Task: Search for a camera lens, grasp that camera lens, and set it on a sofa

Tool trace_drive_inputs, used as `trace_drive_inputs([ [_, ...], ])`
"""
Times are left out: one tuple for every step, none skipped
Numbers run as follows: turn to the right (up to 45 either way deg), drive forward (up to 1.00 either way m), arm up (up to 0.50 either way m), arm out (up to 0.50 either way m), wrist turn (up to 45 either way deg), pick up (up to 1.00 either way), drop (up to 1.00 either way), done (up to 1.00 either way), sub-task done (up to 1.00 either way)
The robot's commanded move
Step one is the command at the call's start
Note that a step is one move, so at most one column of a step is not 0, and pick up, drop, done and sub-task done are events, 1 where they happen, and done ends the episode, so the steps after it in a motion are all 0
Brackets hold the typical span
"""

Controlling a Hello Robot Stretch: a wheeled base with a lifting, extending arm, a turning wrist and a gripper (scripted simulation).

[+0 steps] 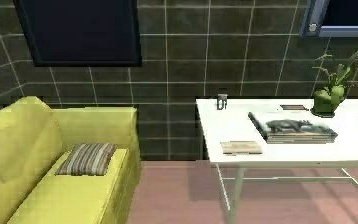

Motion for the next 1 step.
trace_drive_inputs([
  [45.0,0.00,0.00,0.00,0.0,0.00,0.00,0.00,0.00],
])
